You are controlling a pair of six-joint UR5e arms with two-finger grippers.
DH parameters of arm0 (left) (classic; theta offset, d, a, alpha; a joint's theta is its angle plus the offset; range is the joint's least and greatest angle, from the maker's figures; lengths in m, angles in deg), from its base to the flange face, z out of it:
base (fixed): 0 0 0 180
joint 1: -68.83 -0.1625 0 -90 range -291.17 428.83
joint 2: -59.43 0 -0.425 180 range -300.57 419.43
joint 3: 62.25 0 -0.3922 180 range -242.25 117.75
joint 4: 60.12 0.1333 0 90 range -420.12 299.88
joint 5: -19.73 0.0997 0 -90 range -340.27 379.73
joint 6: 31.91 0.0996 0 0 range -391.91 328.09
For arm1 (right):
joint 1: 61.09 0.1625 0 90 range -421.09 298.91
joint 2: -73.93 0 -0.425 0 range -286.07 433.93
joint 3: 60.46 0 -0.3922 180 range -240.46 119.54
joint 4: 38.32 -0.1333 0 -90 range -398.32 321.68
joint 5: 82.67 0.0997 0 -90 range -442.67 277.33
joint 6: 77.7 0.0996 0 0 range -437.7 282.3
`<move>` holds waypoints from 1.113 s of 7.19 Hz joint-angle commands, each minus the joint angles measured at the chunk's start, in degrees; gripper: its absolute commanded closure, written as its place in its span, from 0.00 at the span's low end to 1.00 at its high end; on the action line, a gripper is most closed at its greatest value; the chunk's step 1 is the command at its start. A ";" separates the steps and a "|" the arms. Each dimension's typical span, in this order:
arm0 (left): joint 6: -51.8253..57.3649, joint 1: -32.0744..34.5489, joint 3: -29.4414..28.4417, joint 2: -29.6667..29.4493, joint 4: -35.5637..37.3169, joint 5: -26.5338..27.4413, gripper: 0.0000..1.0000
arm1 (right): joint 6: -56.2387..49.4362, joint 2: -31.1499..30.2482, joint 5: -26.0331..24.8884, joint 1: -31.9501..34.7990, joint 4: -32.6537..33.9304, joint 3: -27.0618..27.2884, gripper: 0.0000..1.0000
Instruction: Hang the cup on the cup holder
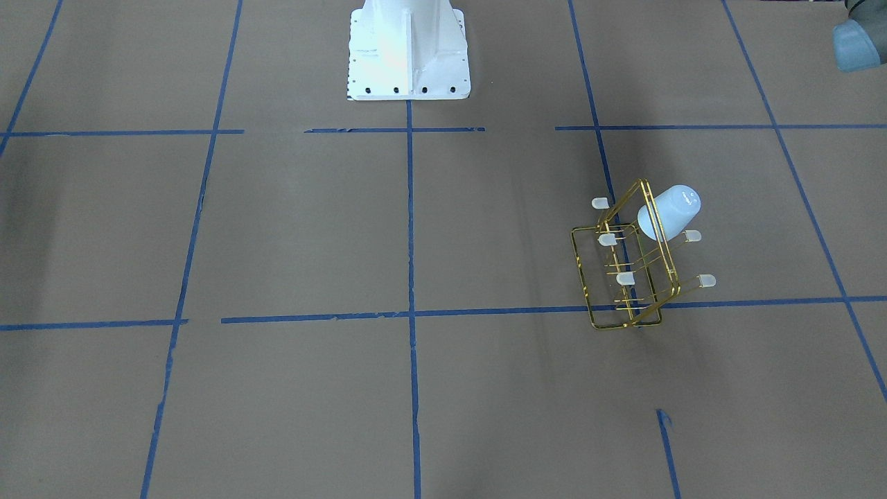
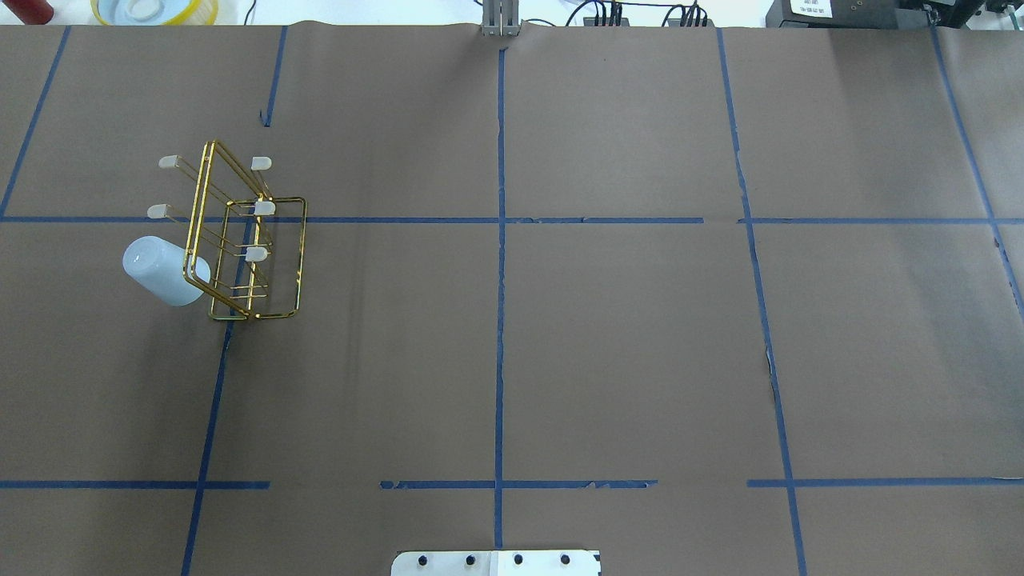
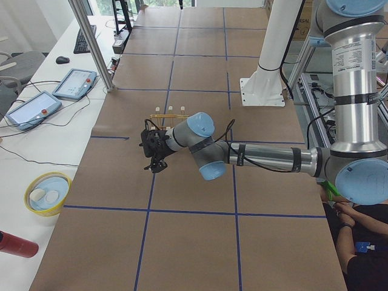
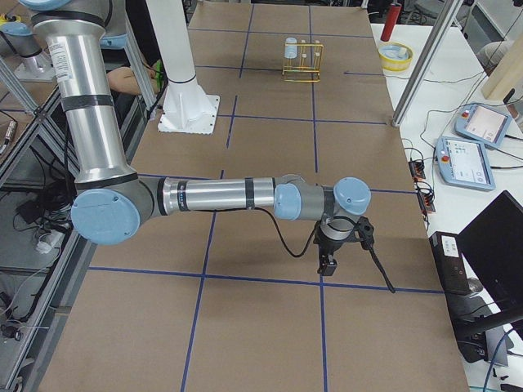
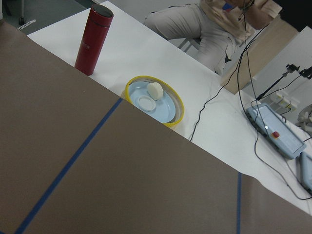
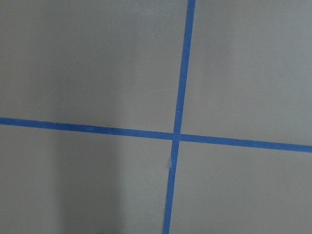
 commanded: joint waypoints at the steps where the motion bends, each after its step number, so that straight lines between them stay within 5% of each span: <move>1: 23.70 5.23 -0.04 0.03 14.81 -6.39 0.00 | 0.00 0.00 0.00 0.02 0.00 0.00 0.00; 4: 50.80 10.42 -0.04 -0.50 33.54 -10.28 0.00 | 0.00 0.00 0.00 -0.07 0.00 0.00 0.00; 6: 69.53 14.63 -0.04 -5.13 53.19 -11.94 0.00 | 0.00 0.00 0.00 0.02 -0.09 0.00 0.00; 8: 74.96 15.10 -0.13 -5.42 60.76 -15.28 0.00 | 0.00 0.00 0.00 -0.07 0.00 0.00 0.00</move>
